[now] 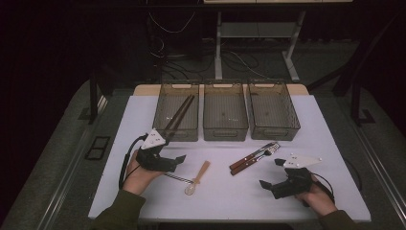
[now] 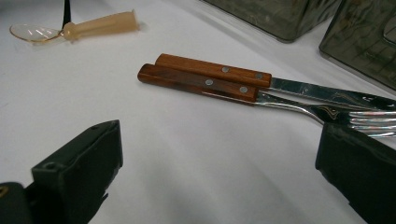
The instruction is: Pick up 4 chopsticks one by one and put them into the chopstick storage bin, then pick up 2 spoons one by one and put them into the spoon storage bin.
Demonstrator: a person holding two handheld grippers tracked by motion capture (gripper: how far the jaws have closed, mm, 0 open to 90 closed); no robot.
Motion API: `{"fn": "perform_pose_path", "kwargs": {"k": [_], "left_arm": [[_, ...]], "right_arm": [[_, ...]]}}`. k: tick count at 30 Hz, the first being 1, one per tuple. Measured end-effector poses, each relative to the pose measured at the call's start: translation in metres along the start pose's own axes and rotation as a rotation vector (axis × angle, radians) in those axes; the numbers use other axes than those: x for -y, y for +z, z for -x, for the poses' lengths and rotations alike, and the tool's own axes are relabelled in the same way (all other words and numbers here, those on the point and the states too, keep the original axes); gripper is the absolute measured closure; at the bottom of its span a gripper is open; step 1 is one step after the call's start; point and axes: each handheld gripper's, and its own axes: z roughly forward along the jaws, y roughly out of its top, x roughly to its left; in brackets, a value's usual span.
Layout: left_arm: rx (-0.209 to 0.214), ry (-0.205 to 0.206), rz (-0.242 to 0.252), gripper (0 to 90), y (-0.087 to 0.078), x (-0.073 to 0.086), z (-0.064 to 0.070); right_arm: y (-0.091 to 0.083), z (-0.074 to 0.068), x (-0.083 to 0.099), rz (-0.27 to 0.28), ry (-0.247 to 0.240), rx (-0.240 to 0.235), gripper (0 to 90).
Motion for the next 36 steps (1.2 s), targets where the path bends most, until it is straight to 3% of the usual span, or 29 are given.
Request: {"fn": "perform_pose_path", "kwargs": {"k": [13,18,21,36], "left_arm": [[0.032,0.011,-0.015,12.8,-0.001,0.019,0.016],[0.042,0.002,-0.024,9.8,0.002,0.018,0.017],[0.034,-0.009,-0.038,0.0,0.006,0.016,0.019],[0.044,0.024,-0.070,0.0,0.029,0.009,0.039]], "right_arm": [[0.000,0.000,0.000,-0.002,-0.003,0.000,0.9],[0.000,-0.001,-0.001,0.004,-0.004,-0.001,0.9],[0.001,-0.001,0.000,-0.006,-0.004,-0.001,0.9],[0.001,-0.002,0.000,-0.008,-0.010,0.000,0.9]]}}
